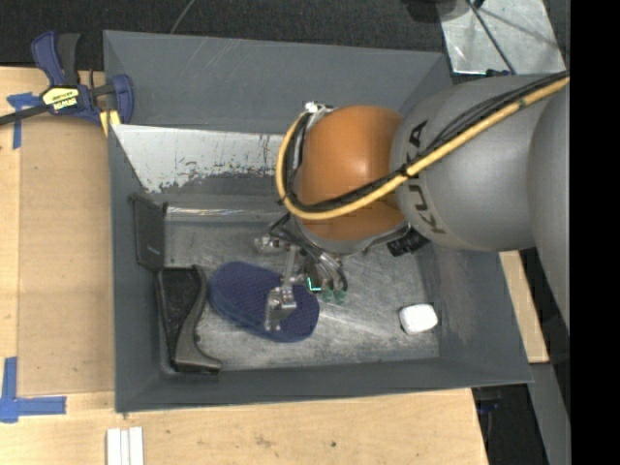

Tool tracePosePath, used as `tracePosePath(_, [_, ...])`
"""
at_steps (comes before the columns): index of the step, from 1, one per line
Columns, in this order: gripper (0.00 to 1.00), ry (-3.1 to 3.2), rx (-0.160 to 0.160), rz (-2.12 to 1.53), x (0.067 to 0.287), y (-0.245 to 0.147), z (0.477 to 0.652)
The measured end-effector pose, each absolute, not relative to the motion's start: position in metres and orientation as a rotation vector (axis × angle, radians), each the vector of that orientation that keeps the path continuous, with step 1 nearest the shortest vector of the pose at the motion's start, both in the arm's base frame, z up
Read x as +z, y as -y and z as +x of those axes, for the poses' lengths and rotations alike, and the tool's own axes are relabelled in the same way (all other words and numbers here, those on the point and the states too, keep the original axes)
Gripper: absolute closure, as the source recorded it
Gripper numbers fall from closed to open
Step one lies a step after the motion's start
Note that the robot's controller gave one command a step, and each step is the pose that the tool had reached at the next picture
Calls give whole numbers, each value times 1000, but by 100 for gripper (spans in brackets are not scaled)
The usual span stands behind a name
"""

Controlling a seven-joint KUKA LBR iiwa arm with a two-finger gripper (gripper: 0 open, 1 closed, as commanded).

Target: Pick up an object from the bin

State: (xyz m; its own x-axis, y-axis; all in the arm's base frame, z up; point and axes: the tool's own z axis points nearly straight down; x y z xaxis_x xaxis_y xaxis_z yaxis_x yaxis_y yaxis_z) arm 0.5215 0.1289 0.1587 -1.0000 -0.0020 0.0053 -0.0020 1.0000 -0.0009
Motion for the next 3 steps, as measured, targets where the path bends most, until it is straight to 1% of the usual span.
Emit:
tracePosePath(1, [0,3148,-9,33,73,-91,524])
tracePosePath(2, [100,3153,-8,35,77,-91,526])
tracePosePath(3, [100,3153,-4,49,217,-113,542])
